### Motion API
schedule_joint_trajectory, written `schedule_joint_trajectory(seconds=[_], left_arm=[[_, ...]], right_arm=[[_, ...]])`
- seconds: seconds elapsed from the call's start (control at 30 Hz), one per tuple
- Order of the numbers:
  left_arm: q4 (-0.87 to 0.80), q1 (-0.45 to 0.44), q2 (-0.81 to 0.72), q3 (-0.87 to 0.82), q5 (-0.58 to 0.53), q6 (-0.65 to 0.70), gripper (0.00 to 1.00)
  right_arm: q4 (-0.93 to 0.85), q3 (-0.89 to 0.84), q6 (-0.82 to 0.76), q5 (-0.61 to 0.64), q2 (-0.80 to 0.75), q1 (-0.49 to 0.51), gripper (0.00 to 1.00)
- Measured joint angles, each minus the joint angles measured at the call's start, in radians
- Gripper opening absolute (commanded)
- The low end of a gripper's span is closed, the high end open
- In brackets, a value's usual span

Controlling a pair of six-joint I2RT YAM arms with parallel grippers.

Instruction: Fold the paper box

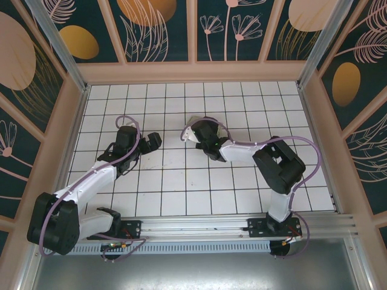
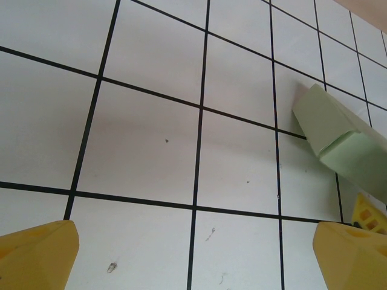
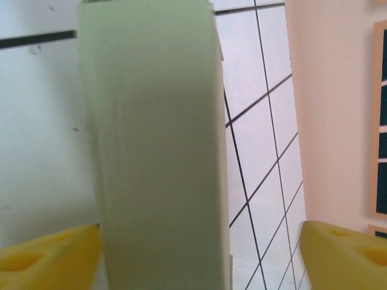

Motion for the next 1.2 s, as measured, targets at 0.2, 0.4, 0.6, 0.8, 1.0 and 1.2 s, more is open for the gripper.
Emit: schedule_joint_trajectory(seconds=[0.2, 0.4, 0.6, 0.8, 1.0, 1.2], left_arm=[[0.017, 0.0, 0.003, 0.0, -0.002, 0.012, 0.99], [0.095, 0.0, -0.053, -0.039, -0.077, 0.086, 0.99], [0.327, 0.0, -0.185, -0.177, -0.26, 0.252, 0.99], [0.547, 0.0, -0.253, -0.329, -0.392, 0.461, 0.99], [0.741, 0.002, -0.157, -0.391, -0.488, 0.56, 0.99], [0.965, 0.047, 0.02, -0.443, -0.505, 0.618, 0.99]], right_arm=[[-0.038, 0.006, 0.058, -0.069, -0.001, -0.02, 0.99], [-0.126, -0.023, 0.187, -0.297, -0.13, -0.047, 0.99], [-0.003, -0.2, 0.396, -0.483, -0.407, -0.167, 0.99], [0.212, -0.478, 0.647, -0.546, -0.664, -0.411, 0.99], [0.375, -0.684, 0.811, -0.476, -0.743, -0.6, 0.99], [0.563, -0.767, 0.868, -0.486, -0.623, -0.706, 0.99]])
